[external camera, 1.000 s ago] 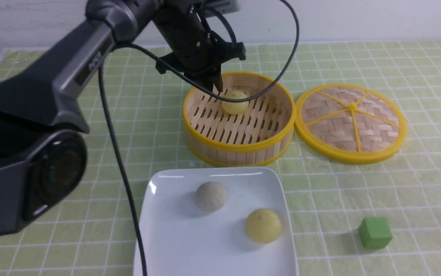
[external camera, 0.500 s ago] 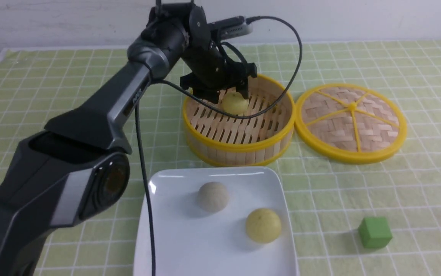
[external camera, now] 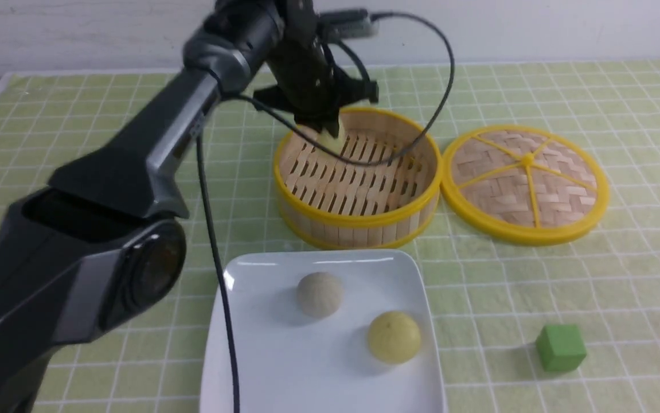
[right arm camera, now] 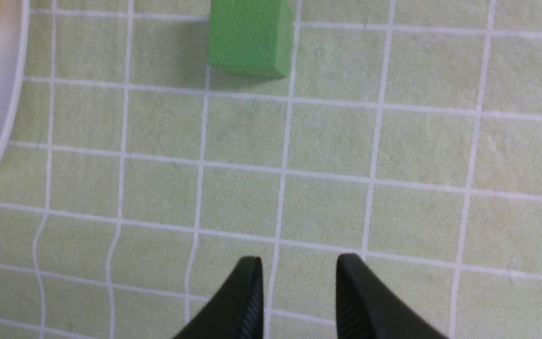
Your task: Put the steamed buns into the plate on the green tablecloth.
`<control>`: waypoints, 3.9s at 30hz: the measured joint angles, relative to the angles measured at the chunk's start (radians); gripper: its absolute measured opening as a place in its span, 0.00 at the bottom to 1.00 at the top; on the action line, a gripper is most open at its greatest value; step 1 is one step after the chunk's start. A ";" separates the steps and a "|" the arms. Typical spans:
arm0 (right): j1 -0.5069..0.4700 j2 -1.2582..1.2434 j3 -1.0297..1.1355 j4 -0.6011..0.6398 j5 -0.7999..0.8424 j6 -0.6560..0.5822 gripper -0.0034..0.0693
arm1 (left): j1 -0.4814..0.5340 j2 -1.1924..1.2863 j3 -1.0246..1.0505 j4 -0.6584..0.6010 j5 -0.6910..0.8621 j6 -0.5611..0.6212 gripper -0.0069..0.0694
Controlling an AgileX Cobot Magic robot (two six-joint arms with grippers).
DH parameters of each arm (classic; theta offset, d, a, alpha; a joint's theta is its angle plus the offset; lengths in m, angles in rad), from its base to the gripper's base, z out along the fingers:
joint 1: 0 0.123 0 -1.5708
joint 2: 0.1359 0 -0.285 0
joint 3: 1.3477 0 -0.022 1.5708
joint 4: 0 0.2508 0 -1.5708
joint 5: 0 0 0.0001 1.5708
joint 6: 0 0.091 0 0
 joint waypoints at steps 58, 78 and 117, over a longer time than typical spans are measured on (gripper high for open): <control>0.000 -0.904 0.430 0.045 -0.789 -0.075 0.04 | 0.001 -0.782 1.603 -0.220 -0.542 0.158 0.58; -0.123 -0.969 0.672 -0.144 -0.572 -0.078 0.05 | 0.001 -0.969 1.603 -0.159 -0.474 0.175 0.09; -0.127 -0.969 0.671 -0.191 -0.559 -0.078 0.08 | 0.001 -2.163 2.550 0.046 -1.096 0.031 0.11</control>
